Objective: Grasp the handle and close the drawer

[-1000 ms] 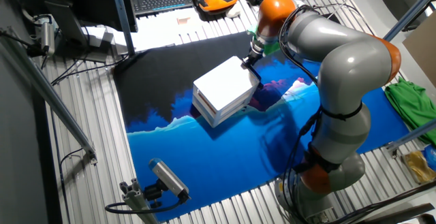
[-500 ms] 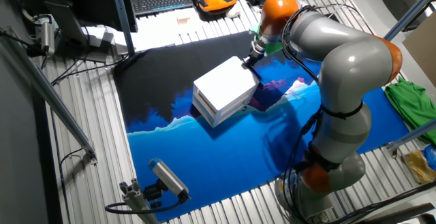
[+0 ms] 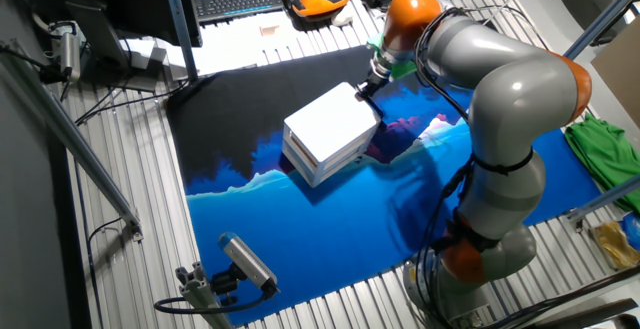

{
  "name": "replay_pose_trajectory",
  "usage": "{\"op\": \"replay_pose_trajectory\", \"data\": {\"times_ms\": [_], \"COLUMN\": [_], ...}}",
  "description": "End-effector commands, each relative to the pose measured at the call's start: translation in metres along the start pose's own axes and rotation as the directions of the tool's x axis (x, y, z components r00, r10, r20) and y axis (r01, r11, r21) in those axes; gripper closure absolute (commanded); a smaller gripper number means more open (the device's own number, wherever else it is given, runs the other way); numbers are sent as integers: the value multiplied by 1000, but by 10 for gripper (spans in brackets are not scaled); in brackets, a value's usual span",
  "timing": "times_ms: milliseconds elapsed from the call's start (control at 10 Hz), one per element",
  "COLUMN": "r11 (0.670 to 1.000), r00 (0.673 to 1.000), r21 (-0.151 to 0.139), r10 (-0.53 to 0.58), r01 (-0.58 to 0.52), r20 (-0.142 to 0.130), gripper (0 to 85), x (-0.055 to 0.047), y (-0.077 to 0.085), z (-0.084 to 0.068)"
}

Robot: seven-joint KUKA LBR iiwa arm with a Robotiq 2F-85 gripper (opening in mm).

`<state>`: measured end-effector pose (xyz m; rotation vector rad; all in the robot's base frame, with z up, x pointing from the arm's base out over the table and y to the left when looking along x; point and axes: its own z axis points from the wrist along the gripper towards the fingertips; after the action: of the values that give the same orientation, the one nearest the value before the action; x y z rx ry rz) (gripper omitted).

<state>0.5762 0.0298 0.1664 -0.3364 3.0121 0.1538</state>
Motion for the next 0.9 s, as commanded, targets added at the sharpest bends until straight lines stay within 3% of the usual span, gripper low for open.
{"op": "replay_pose_trajectory", "data": {"times_ms": [0,800], "r11": [1000,998], "r00": [1000,1000], "r21": [-24,-63], "r10": [1,10], "r01": [-1,-9], "r20": [5,11], "gripper": [510,510], "x": [0,0], "y": [0,1], "z": [1,-3]}}
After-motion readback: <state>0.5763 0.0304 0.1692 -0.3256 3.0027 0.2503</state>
